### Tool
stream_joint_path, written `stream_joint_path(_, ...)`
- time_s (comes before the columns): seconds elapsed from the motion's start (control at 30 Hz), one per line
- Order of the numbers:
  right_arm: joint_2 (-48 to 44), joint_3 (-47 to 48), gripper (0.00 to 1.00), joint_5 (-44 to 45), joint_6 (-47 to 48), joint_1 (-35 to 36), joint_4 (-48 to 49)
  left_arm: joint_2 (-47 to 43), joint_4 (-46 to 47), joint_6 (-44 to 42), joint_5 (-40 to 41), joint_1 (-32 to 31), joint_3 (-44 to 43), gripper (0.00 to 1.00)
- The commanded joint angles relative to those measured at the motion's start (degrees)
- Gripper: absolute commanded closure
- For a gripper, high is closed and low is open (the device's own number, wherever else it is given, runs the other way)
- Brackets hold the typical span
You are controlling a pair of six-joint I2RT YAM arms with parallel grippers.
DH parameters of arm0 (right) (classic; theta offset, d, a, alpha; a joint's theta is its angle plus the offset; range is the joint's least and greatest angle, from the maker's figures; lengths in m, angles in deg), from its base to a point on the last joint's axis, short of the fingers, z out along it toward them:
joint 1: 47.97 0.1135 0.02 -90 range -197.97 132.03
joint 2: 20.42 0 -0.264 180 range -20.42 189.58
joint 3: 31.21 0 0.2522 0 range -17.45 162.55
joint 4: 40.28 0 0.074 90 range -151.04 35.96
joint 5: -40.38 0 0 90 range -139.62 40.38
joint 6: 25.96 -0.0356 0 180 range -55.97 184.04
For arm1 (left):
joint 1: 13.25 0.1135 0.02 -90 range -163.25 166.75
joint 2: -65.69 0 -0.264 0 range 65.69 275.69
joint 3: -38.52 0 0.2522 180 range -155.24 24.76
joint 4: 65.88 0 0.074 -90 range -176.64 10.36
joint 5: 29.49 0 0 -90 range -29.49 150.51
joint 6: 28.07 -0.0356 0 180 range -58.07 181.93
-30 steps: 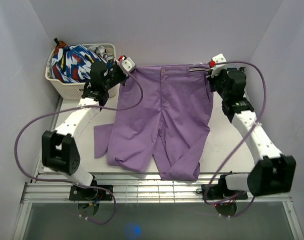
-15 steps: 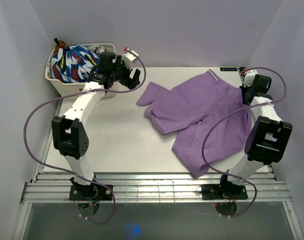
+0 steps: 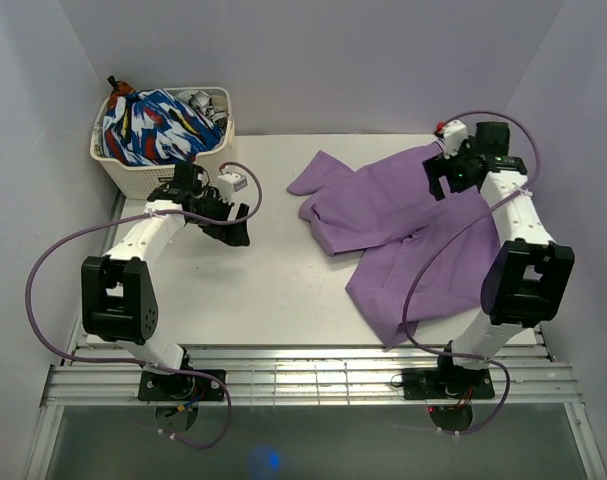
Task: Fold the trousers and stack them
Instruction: Flatten the trousers out
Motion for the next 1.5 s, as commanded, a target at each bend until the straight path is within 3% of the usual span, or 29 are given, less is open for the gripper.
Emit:
stream_joint_path(0.0,-4.2,2.5,0.06,-6.4,-0.4,13.1,-2.8,-3.9,2.4,4.1,-5.7,0.6,-0.6,0.05)
stream_joint_path(0.17,-1.1,5.0,0.13,-2.1,-5.0,30.0,0.1,-5.1,5.0,12.2,-9.4,4.6,-0.6,0.05)
stream_joint_path(0.3,9.6,11.3,0.18,2.9,-7.2,40.8,1.0,-7.8,5.1,14.6,-10.4,9.5,-0.4,0.04)
stream_joint_path(0.5,21.3,20.1,0.27,13.8,-9.3,47.9,-0.9,-11.1,3.1,14.2,-11.0,13.2,0.1,0.04)
stream_joint_path(0.73,32.7,23.0,0.25,27.9,-10.6,49.7,0.0,-13.1,3.8,14.2,-10.7,14.3,1.7,0.03)
stream_joint_path(0.8,34.3,24.1,0.33,28.7,-10.7,49.8,-1.3,-13.7,3.8,14.0,-10.2,14.4,1.8,0.03)
stream_joint_path(0.83,34.8,23.9,0.41,28.0,-10.7,49.9,-1.4,-13.9,3.8,13.8,-10.1,14.4,1.8,0.03)
stream_joint_path(0.87,34.7,23.7,0.61,27.0,-10.8,49.8,-1.4,-14.1,3.9,13.7,-9.9,14.5,1.9,0.03)
stream_joint_path(0.97,33.8,25.3,0.92,19.7,-12.1,50.0,-2.7,-14.4,3.8,13.3,-9.6,14.5,2.0,0.04)
stream_joint_path(1.13,25.3,30.4,0.92,-0.8,-15.8,50.3,-4.8,-15.2,3.5,12.9,-10.1,15.0,2.0,0.05)
stream_joint_path(1.27,18.9,32.0,0.92,-9.0,-18.4,48.1,-5.0,-15.6,3.5,11.2,-11.0,15.0,2.0,0.06)
stream_joint_path(1.47,12.4,27.9,0.92,-17.2,-21.2,33.2,-1.5,-15.3,5.8,7.2,-13.2,15.0,3.2,0.09)
